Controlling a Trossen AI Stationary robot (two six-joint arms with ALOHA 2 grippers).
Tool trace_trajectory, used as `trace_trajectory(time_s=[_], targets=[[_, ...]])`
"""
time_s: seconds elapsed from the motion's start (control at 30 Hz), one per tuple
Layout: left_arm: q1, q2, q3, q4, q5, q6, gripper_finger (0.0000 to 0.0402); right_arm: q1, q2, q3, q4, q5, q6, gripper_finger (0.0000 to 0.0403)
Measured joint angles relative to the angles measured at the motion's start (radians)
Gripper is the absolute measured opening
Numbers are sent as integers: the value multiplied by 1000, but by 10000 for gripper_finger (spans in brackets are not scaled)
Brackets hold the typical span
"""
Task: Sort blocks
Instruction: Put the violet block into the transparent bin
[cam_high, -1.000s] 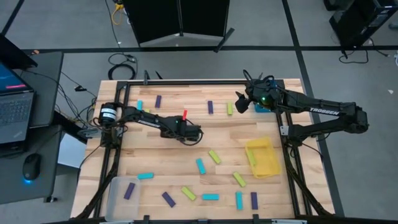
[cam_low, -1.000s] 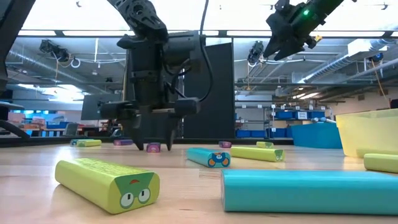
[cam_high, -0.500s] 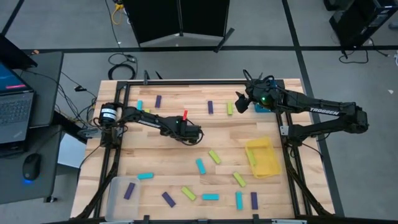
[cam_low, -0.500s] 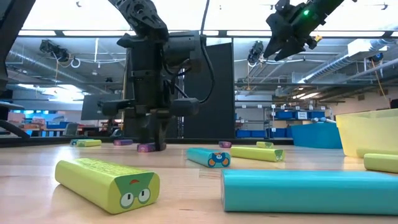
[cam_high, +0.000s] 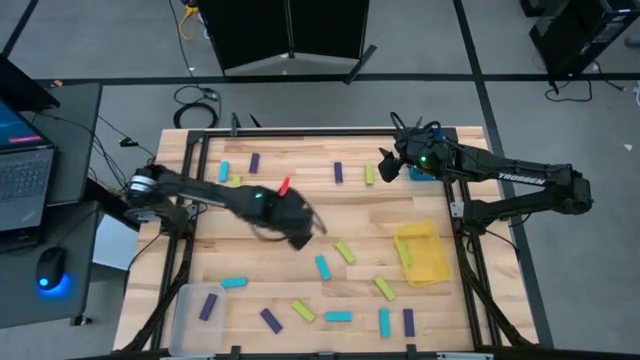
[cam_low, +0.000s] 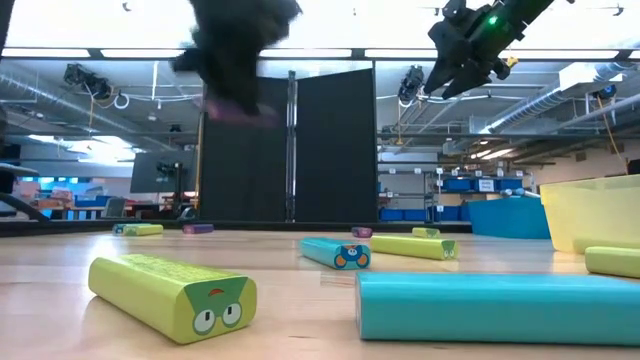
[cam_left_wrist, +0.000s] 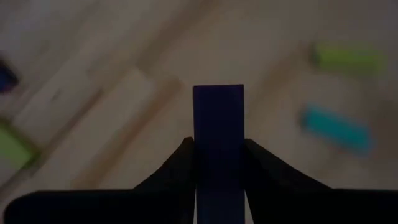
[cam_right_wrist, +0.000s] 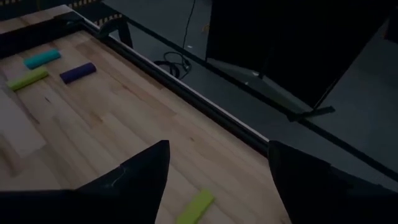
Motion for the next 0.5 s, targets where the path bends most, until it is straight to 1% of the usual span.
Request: trace_trajectory(time_s=[0.1, 0.17, 0.3, 0.5], targets=[[-87, -28, 57, -142, 71, 4, 101, 0, 0, 0, 0, 0, 1, 284], [-149, -45, 80, -205, 124, -11, 101, 0, 0, 0, 1, 0, 14, 283], [-278, -49, 82, -276, 260, -72, 101, 0, 0, 0, 5, 0, 44, 280], [-457, -48, 40, -277, 406, -241, 101, 28, 0, 0, 26, -33, 104, 282]])
